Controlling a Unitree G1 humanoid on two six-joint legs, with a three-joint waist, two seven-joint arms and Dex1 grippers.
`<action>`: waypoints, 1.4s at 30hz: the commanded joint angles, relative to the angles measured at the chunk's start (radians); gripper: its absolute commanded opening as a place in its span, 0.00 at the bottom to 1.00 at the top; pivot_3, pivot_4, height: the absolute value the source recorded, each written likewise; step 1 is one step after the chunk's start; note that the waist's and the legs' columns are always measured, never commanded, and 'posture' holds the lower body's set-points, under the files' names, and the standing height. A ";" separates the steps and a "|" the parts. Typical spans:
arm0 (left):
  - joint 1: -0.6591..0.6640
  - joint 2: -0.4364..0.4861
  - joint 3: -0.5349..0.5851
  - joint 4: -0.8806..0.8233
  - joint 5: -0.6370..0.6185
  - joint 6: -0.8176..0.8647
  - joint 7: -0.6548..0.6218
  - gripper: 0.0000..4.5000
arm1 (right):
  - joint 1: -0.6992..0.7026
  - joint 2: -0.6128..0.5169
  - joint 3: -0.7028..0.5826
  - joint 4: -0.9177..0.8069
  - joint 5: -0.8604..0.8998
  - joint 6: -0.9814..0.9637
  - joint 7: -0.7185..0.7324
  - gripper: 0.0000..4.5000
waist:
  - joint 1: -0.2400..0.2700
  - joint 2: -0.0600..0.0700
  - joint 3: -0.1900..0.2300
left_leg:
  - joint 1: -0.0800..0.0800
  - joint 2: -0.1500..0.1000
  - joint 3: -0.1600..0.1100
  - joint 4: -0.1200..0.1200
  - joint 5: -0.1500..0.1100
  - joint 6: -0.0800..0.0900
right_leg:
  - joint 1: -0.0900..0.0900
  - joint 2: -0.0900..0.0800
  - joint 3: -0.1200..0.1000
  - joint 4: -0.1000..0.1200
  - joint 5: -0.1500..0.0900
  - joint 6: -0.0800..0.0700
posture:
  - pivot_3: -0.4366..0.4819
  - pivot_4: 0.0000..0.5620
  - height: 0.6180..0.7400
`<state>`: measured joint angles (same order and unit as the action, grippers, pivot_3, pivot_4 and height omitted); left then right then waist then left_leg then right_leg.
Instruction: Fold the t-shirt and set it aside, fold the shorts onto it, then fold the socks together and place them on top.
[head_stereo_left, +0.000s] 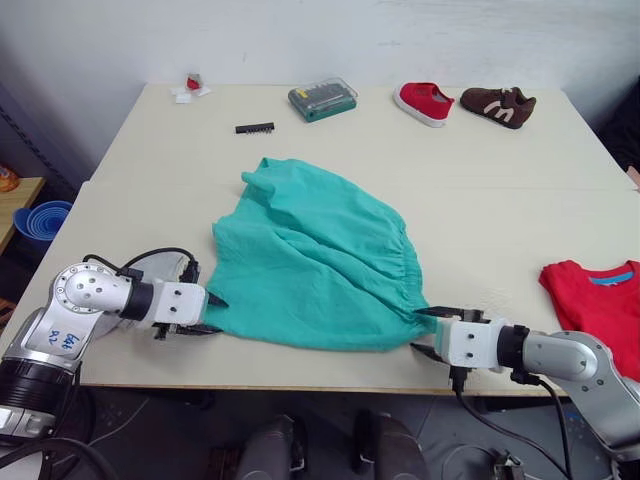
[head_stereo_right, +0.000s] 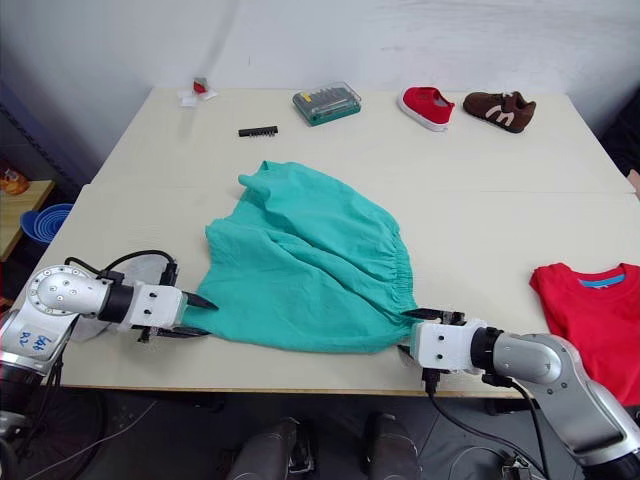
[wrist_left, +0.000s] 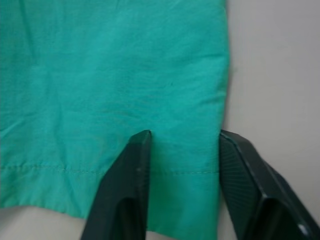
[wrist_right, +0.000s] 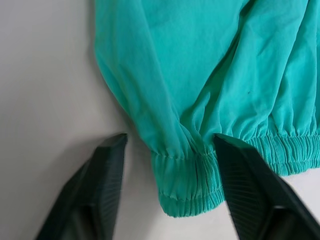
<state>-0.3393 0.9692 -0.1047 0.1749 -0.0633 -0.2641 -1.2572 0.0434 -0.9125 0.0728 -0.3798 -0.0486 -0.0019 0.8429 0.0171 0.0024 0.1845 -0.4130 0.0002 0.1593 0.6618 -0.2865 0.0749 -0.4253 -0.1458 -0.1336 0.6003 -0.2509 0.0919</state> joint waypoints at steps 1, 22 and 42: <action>-0.001 0.020 0.001 0.034 0.029 -0.003 0.002 0.16 | -0.019 0.016 0.000 -0.001 -0.008 -0.012 -0.003 0.27 | 0.000 0.000 0.000 | 0.000 0.000 0.000 0.000 0.000 0.000 | 0.000 0.000 0.000 0.001 0.000 0.000 | 0.48 0.27 1.00; 0.157 0.237 0.065 -0.251 -0.278 0.505 -0.302 0.00 | 0.040 -0.016 -0.258 -0.241 0.569 0.431 0.163 0.01 | -0.018 -0.001 0.001 | -0.001 0.002 0.000 -0.001 -0.003 -0.002 | -0.002 0.002 0.000 0.001 -0.003 -0.004 | 0.48 0.27 1.00; -0.383 -0.051 -0.125 0.136 -0.085 0.311 -0.204 0.00 | 0.062 0.025 -0.311 -0.219 0.426 0.450 -0.038 0.01 | 0.006 -0.002 0.001 | -0.001 0.002 0.005 -0.002 -0.002 -0.003 | -0.003 0.003 0.000 -0.002 -0.001 -0.001 | 0.48 0.27 1.00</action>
<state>-0.6953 0.9218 -0.2358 0.2774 -0.1742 0.0903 -1.4795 0.1164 -0.8927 -0.2053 -0.5940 0.3887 0.4585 0.8271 0.0231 0.0009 0.1855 -0.4146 0.0020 0.1637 0.6607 -0.2883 0.0728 -0.4281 -0.1431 -0.1333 0.5983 -0.2519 0.0908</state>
